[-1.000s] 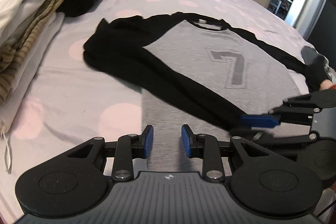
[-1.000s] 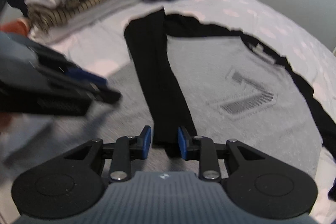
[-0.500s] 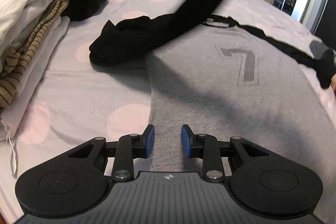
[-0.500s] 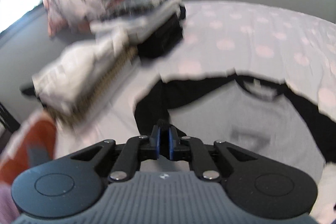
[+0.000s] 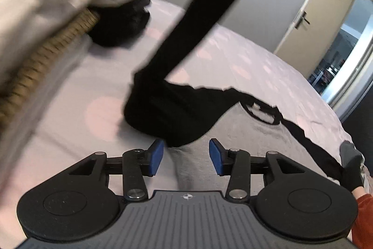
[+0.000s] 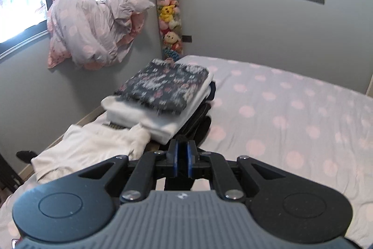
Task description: Fold clothes
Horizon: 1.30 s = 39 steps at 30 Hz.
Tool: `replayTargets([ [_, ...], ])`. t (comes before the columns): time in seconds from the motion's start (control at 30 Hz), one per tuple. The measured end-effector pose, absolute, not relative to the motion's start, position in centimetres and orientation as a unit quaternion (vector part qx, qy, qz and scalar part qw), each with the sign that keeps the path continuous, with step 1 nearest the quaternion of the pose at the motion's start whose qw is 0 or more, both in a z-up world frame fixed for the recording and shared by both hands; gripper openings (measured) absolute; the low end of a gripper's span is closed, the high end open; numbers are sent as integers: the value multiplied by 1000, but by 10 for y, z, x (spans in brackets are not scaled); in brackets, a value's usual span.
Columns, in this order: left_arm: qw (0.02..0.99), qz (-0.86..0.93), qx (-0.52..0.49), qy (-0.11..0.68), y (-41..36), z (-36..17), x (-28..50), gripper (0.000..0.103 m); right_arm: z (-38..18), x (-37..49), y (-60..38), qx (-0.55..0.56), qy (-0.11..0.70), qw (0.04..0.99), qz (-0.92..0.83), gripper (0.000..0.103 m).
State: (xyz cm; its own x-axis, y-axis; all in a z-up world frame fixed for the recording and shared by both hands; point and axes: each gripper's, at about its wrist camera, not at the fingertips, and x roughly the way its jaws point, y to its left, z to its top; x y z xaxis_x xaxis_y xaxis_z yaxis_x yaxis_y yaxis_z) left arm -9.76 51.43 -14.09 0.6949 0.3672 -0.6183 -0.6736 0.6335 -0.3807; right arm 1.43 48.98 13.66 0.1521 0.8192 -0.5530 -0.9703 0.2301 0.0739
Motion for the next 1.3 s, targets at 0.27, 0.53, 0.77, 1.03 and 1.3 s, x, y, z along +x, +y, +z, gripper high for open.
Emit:
replayTargets([
  [0.27, 849, 341, -319, 248, 519, -182, -74, 42, 141, 46, 487, -146, 212, 759, 598, 9],
  [0.53, 850, 356, -289, 259, 516, -185, -74, 34, 150, 112, 430, -86, 215, 797, 557, 9],
  [0.77, 852, 357, -280, 261, 515, -186, -74, 33, 88, 189, 351, -69, 293, 834, 462, 9],
  [1.03, 854, 358, -267, 266, 513, -186, -73, 32, -50, 281, 296, -49, 457, 829, 318, 7],
  [1.3, 855, 362, -259, 268, 511, -185, -71, 32, -104, 316, 281, -24, 472, 835, 283, 14],
])
